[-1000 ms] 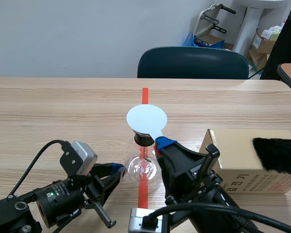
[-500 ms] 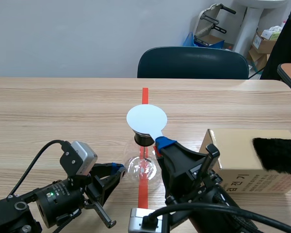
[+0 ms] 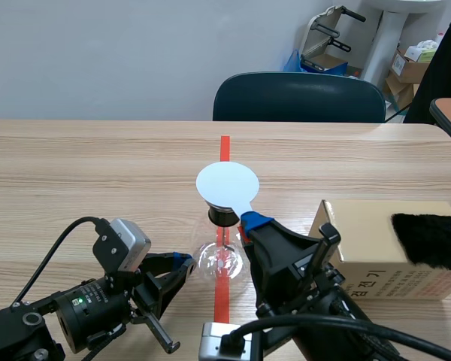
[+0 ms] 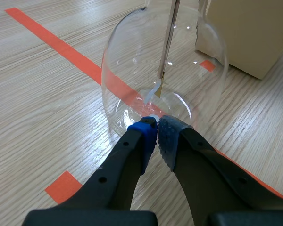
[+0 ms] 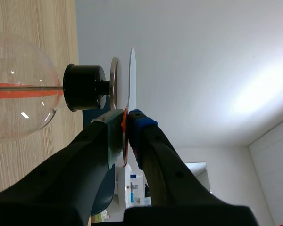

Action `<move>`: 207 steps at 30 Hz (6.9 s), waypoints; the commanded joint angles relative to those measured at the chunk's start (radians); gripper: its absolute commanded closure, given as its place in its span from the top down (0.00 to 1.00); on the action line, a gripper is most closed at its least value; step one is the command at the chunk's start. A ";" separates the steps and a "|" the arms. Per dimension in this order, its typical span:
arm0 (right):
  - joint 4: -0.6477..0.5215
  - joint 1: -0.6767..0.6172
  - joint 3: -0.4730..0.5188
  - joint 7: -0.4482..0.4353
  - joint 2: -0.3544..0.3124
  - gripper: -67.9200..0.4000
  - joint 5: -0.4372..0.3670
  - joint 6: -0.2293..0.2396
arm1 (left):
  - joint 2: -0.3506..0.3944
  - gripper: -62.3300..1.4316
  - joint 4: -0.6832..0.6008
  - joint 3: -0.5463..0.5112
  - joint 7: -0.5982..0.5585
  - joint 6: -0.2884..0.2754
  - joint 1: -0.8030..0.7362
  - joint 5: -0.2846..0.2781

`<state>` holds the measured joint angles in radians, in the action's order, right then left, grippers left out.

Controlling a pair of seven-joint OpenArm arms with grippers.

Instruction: Do the electroscope experiment

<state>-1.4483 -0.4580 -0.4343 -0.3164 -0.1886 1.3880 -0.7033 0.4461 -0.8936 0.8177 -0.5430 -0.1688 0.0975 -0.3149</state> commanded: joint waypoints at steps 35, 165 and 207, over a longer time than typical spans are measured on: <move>-0.025 0.011 0.003 0.583 -0.003 0.03 -0.004 -0.014 | -0.014 0.12 -0.018 -0.005 -0.018 -0.009 0.002 -0.006; -0.025 0.012 0.003 0.010 -0.002 0.03 -0.004 -0.014 | -0.014 0.12 -0.018 -0.005 -0.018 -0.009 0.003 -0.006; -0.025 0.012 0.003 0.540 -0.002 0.03 -0.004 -0.014 | -0.014 0.12 -0.018 -0.005 -0.018 -0.009 0.003 -0.006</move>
<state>-1.4483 -0.4580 -0.4343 0.2192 -0.1886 1.3838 -0.7033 0.4461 -0.8936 0.8177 -0.5430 -0.1688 0.0975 -0.3149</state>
